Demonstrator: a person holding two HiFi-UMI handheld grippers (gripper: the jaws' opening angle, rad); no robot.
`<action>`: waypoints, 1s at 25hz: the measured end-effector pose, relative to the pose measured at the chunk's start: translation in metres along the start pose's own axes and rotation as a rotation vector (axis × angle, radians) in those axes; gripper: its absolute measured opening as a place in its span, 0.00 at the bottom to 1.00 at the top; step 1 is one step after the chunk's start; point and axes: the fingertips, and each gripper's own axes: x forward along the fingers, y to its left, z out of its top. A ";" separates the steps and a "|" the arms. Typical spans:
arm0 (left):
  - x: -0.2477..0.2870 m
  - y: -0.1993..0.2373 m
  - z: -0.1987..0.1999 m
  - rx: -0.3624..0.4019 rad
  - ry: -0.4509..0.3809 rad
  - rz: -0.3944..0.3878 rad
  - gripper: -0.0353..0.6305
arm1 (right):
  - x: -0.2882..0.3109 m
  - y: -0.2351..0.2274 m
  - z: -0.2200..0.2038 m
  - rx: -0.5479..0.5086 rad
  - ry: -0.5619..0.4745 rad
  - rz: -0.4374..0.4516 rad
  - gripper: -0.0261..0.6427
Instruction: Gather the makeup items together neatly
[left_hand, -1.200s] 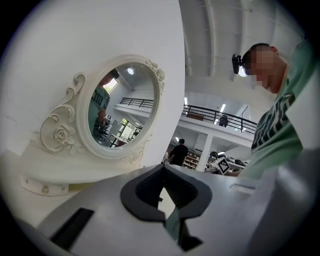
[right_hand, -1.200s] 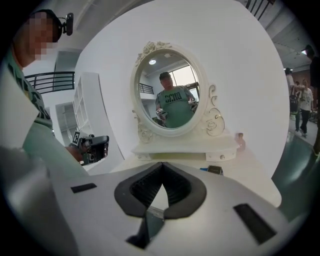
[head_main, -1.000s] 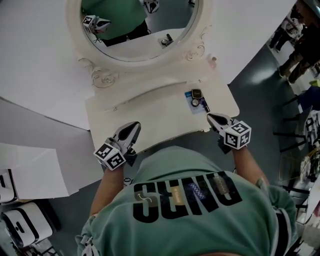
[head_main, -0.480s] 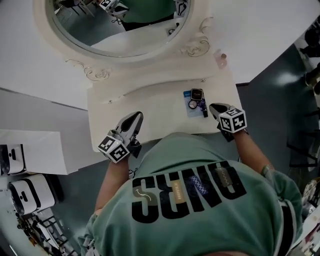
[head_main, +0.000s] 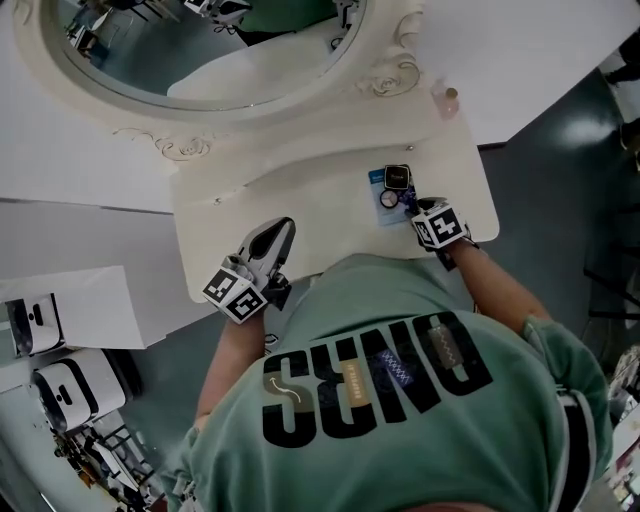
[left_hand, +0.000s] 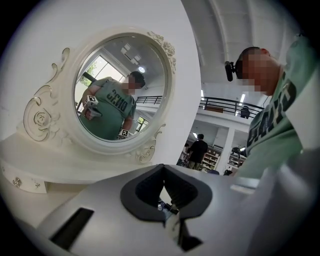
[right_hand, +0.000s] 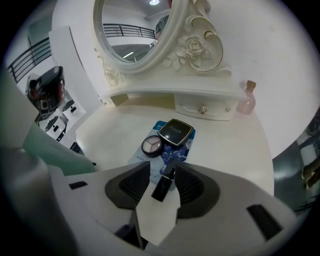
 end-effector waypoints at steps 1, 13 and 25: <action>-0.002 0.003 0.000 0.000 0.006 -0.005 0.07 | 0.006 -0.001 -0.002 0.003 0.017 -0.021 0.26; -0.027 0.038 0.011 0.008 0.019 -0.026 0.07 | 0.029 -0.023 -0.016 0.092 0.099 -0.164 0.20; -0.033 0.061 0.014 -0.026 -0.084 -0.026 0.07 | -0.026 0.006 0.094 0.116 -0.099 -0.061 0.17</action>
